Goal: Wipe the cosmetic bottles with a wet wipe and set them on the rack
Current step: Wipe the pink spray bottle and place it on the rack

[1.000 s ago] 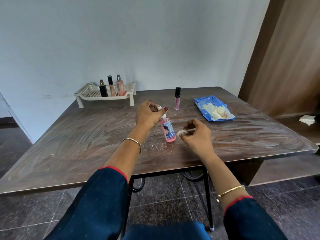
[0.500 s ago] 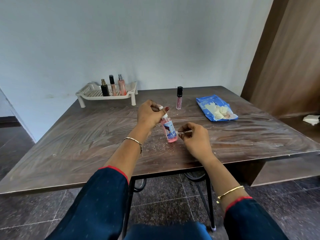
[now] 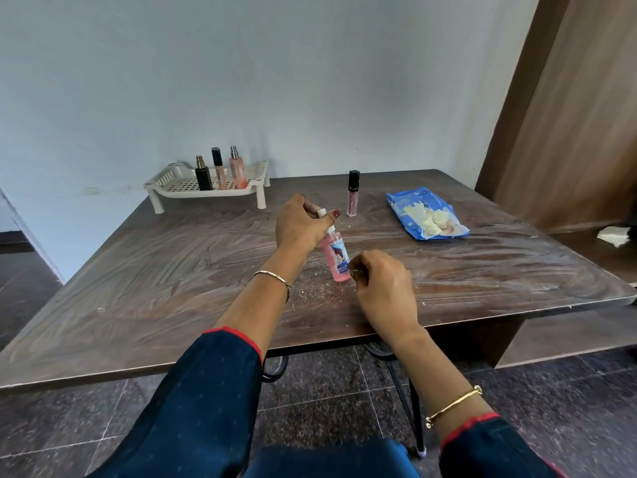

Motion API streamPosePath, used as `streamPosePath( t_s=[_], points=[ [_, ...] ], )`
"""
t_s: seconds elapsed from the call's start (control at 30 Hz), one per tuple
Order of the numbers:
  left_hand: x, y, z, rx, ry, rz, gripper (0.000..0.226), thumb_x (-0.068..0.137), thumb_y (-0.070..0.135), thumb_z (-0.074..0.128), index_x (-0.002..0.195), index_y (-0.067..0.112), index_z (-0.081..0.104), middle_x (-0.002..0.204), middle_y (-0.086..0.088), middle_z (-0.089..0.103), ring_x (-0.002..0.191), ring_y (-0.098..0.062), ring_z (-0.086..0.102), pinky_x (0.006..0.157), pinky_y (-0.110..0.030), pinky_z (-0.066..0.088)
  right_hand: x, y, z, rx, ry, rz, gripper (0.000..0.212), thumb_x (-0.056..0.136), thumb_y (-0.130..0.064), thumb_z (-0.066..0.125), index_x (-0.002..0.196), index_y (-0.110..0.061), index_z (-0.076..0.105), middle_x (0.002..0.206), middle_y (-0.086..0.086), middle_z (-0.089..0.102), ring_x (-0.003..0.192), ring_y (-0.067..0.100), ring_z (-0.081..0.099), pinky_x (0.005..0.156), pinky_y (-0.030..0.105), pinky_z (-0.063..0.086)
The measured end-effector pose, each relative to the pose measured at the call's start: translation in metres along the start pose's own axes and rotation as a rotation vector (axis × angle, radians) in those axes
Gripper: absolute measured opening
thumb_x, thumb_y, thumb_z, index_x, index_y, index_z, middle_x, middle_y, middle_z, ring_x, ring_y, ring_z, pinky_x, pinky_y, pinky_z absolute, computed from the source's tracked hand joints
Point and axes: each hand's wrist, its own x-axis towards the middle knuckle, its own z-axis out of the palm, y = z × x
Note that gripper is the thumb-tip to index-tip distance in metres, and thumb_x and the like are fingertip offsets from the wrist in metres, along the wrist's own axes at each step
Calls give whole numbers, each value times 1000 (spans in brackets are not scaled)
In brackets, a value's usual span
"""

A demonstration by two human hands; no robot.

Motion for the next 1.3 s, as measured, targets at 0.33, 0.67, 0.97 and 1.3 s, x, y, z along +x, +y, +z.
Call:
streamPosePath(
  t_s=[0.33, 0.67, 0.97, 1.3],
  points=[
    [-1, 8, 6, 81, 44, -46, 36, 71, 34, 82, 73, 21, 48, 82, 0, 66, 79, -20, 67, 71, -45, 58, -6, -1, 1, -91, -4, -51, 3, 77, -8, 66, 77, -8, 63, 73, 7, 63, 65, 29, 59, 54, 35, 44],
    [-4, 10, 6, 136, 45, -37, 37, 72, 37, 80, 72, 22, 46, 85, 0, 66, 81, -19, 65, 72, -41, 58, -6, -6, -4, -219, -57, -92, 4, 81, -15, 65, 79, -11, 65, 74, 5, 66, 64, 28, 60, 52, 32, 41],
    [-8, 12, 6, 152, 50, -27, 38, 71, 39, 81, 75, 21, 47, 85, 0, 66, 80, -19, 65, 66, -35, 54, -6, -6, -5, -215, -88, -114, 6, 83, -15, 63, 84, -9, 65, 76, 7, 65, 68, 30, 60, 54, 32, 38],
    [-13, 13, 3, 157, 77, -26, 39, 71, 41, 80, 74, 21, 46, 80, 5, 62, 77, -16, 63, 51, -25, 40, -3, -9, -3, -186, -146, -140, 10, 86, -17, 59, 92, -11, 65, 88, 8, 68, 78, 31, 62, 61, 34, 41]
  ],
)
